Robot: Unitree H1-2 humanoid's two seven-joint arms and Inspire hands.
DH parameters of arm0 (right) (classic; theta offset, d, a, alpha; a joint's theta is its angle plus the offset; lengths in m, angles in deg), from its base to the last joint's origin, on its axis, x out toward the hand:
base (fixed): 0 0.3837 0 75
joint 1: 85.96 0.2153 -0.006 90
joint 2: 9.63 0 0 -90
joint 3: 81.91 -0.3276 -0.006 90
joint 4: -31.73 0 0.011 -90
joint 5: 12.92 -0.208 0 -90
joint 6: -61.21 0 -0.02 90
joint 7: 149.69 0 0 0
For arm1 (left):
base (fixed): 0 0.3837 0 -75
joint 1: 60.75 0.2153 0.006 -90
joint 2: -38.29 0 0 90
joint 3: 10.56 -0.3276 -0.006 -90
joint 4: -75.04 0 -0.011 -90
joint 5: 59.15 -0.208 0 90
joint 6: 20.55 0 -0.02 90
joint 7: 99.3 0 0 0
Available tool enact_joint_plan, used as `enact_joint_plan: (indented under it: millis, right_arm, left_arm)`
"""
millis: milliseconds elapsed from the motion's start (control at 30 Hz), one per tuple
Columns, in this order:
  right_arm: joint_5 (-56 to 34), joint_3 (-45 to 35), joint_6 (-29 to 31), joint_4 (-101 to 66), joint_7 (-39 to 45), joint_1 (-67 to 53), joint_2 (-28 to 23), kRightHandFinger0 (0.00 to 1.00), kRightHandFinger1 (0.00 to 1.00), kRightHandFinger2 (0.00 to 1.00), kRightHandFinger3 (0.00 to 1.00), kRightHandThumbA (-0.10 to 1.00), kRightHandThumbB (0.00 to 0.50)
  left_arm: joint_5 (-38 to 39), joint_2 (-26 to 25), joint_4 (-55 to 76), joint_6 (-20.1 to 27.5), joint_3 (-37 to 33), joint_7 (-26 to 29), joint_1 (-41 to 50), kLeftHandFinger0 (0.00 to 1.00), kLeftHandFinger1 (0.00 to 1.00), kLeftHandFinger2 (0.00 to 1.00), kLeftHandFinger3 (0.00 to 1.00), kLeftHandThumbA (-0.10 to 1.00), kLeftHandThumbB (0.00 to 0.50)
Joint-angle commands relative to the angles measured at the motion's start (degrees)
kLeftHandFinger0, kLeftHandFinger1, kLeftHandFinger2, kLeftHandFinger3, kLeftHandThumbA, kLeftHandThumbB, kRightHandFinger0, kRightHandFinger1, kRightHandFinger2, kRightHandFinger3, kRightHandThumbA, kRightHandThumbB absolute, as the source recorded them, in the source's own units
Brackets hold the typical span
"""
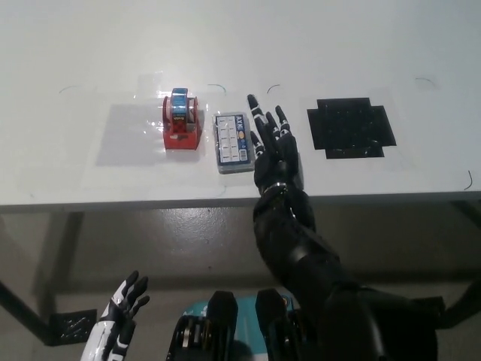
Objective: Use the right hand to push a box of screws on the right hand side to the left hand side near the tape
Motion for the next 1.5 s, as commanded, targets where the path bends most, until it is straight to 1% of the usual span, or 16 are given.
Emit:
enact_joint_plan:
  millis: [0, 133, 300, 433, 667, 733, 767, 800, 967, 1033, 1067, 1133, 1233, 1333, 1367, 1467]
  right_arm:
    - [-2.7, -1.6, -0.3, 0.7, -5.2, 4.2, 3.0, 1.0, 1.0, 1.0, 1.0, 1.0, 0.245]
    - [-4.1, -3.3, 0.0, 0.8, -6.2, 4.8, 3.9, 1.0, 1.0, 1.0, 1.0, 1.0, 0.249]
    - [-3.1, -2.3, -0.2, 1.1, -7.0, 4.4, 4.8, 1.0, 1.0, 1.0, 1.0, 1.0, 0.186]
    - [-2.1, -0.8, -0.9, 1.4, -8.5, 3.7, 5.2, 1.0, 1.0, 1.0, 1.0, 1.0, 0.225]
    - [-2.9, -1.0, 1.4, 1.3, -7.4, 2.6, 5.3, 1.0, 1.0, 1.0, 1.0, 1.0, 0.188]
    - [-0.6, 1.2, 1.0, 1.4, -8.6, 2.4, 4.5, 1.0, 1.0, 1.0, 1.0, 1.0, 0.221]
    - [1.0, 2.8, 1.9, 1.1, -9.7, 2.2, 4.0, 1.0, 1.0, 1.0, 1.0, 1.0, 0.217]
    - [2.4, 3.9, 2.0, 0.1, -10.6, 1.7, 3.7, 1.0, 1.0, 1.0, 1.0, 1.0, 0.176]
    - [9.8, 9.9, 2.0, -7.8, -12.5, -1.7, 1.0, 1.0, 1.0, 1.0, 1.0, 1.0, 0.219]
    - [15.4, 14.3, 2.0, -12.9, -14.3, -4.0, -0.4, 1.0, 1.0, 1.0, 1.0, 1.0, 0.209]
    - [23.7, 20.7, 2.0, -17.7, -20.3, -6.2, -2.1, 1.0, 1.0, 1.0, 1.0, 1.0, 0.179]
    - [34.5, 30.3, 2.0, -23.5, -28.1, -8.3, -5.8, 1.0, 1.0, 1.0, 1.0, 1.0, 0.188]
    - [42.0, 35.6, 2.0, -33.6, -31.7, -11.0, -9.1, 1.0, 1.0, 1.0, 1.0, 1.0, 0.258]
    - [43.9, 36.1, 2.0, -47.6, -26.1, -15.1, -11.3, 1.0, 1.0, 1.0, 1.0, 1.0, 0.303]
    - [44.6, 36.5, 2.0, -51.2, -24.9, -15.9, -12.0, 1.0, 1.0, 1.0, 1.0, 1.0, 0.28]
    - [47.1, 35.8, 2.0, -65.3, -18.4, -20.8, -13.3, 1.0, 1.0, 1.0, 1.0, 1.0, 0.301]
  left_arm:
    - [1.4, 0.0, 2.2, 1.0, 0.1, -0.6, 0.1, 1.0, 1.0, 1.0, 1.0, 0.9, 0.152]
    - [1.1, 0.0, 2.1, 1.3, 0.0, -0.6, -0.1, 1.0, 1.0, 1.0, 1.0, 0.9, 0.148]
    - [0.4, 0.1, 2.0, 1.5, 0.1, -0.4, -0.6, 1.0, 1.0, 1.0, 1.0, 0.92, 0.158]
    - [0.5, 0.2, 1.6, 2.2, 0.1, -0.4, -1.0, 1.0, 1.0, 1.0, 1.0, 0.92, 0.149]
    - [0.1, 0.2, 1.4, 2.1, 0.2, -0.3, -1.4, 1.0, 1.0, 1.0, 1.0, 0.92, 0.14]
    - [0.0, 0.1, 1.6, 2.0, 0.2, -0.3, -1.5, 1.0, 1.0, 1.0, 1.0, 0.92, 0.149]
    - [-0.5, 0.0, 1.8, 1.7, 0.4, -0.1, -1.5, 1.0, 1.0, 1.0, 1.0, 0.93, 0.153]
    - [-0.4, -0.1, 1.9, 1.7, 0.4, -0.2, -1.5, 1.0, 1.0, 1.0, 1.0, 0.93, 0.151]
    - [0.5, -0.6, 2.1, 0.6, 0.7, -0.5, -1.7, 1.0, 1.0, 1.0, 1.0, 0.93, 0.168]
    - [0.3, -0.7, 1.8, 1.2, 0.8, -0.5, -1.7, 1.0, 1.0, 1.0, 1.0, 0.93, 0.163]
    - [0.9, -1.1, 2.2, 0.7, 1.0, -0.6, -1.5, 1.0, 1.0, 1.0, 1.0, 0.92, 0.163]
    - [1.0, -1.3, 2.1, 0.4, 1.2, -0.6, -1.6, 1.0, 1.0, 1.0, 1.0, 0.9, 0.144]
    - [0.3, -1.2, 1.0, 1.3, 0.9, -0.6, -2.2, 1.0, 1.0, 1.0, 1.0, 0.9, 0.144]
    - [-0.9, -0.9, 0.1, 1.5, 0.4, -0.6, -2.5, 1.0, 1.0, 1.0, 1.0, 0.92, 0.192]
    - [-1.4, -0.8, 0.1, 1.4, 0.3, -0.4, -2.6, 1.0, 1.0, 1.0, 1.0, 0.93, 0.2]
    - [-1.6, -0.8, 0.9, 0.0, 0.1, -0.6, -2.7, 1.0, 1.0, 1.0, 1.0, 0.94, 0.198]
